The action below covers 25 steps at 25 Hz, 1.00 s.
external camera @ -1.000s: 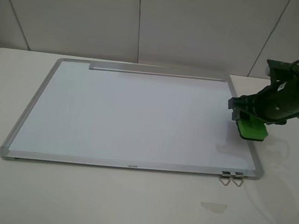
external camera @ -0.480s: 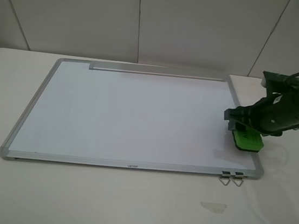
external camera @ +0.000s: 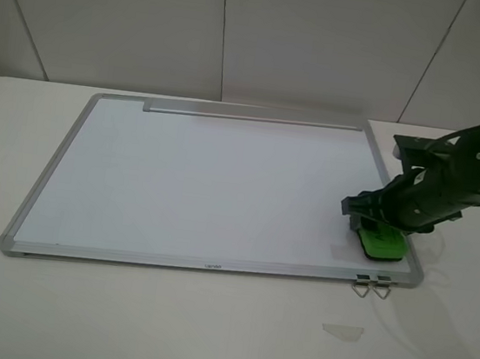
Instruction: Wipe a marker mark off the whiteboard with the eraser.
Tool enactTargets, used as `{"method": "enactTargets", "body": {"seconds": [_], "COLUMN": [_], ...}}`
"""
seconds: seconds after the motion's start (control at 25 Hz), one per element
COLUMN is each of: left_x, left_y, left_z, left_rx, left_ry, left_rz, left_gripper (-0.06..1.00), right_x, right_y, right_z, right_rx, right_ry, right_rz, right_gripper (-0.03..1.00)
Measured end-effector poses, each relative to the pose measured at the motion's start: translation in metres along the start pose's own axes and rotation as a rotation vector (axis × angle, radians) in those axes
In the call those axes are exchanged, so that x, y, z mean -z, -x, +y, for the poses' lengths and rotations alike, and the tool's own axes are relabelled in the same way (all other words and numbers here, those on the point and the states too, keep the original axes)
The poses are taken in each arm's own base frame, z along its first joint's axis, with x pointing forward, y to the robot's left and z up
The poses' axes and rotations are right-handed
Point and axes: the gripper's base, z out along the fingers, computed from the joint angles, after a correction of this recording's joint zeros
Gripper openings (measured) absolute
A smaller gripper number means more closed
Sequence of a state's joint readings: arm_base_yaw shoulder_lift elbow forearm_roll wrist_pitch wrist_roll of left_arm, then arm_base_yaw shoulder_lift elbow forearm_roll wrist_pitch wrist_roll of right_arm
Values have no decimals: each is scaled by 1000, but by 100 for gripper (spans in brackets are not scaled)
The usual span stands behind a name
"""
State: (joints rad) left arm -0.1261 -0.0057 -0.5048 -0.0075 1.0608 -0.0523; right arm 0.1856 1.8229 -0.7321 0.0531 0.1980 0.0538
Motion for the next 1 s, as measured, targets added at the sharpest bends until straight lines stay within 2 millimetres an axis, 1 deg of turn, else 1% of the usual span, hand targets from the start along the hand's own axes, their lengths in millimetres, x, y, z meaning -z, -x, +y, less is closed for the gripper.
{"method": "enactTargets", "body": {"seconds": [0.08, 0.24, 0.28, 0.36, 0.48, 0.56, 0.68, 0.88, 0.92, 1.0], "left_x": [0, 0, 0, 0, 0, 0, 0, 0, 0, 0], "left_y": [0, 0, 0, 0, 0, 0, 0, 0, 0, 0], "left_z": [0, 0, 0, 0, 0, 0, 0, 0, 0, 0], "left_rx": [0, 0, 0, 0, 0, 0, 0, 0, 0, 0], "left_ry": [0, 0, 0, 0, 0, 0, 0, 0, 0, 0], "left_rz": [0, 0, 0, 0, 0, 0, 0, 0, 0, 0], "left_gripper": [69, 69, 69, 69, 69, 69, 69, 69, 69, 69], "right_x": [0, 0, 0, 0, 10, 23, 52, 101, 109, 123], "right_y": [0, 0, 0, 0, 2, 8, 16, 25, 27, 37], "right_z": [0, 0, 1, 1, 1, 2, 5, 1, -2, -12], "right_rx": [0, -23, -30, -33, -37, -36, -18, 64, 70, 44], "right_ry": [0, 4, 6, 6, 10, 16, 19, -49, -60, -70], "right_rz": [0, 1, 1, 4, -3, -9, 51, 307, 358, 390], "right_gripper": [60, 71, 72, 73, 73, 73, 73, 73, 73, 73]}}
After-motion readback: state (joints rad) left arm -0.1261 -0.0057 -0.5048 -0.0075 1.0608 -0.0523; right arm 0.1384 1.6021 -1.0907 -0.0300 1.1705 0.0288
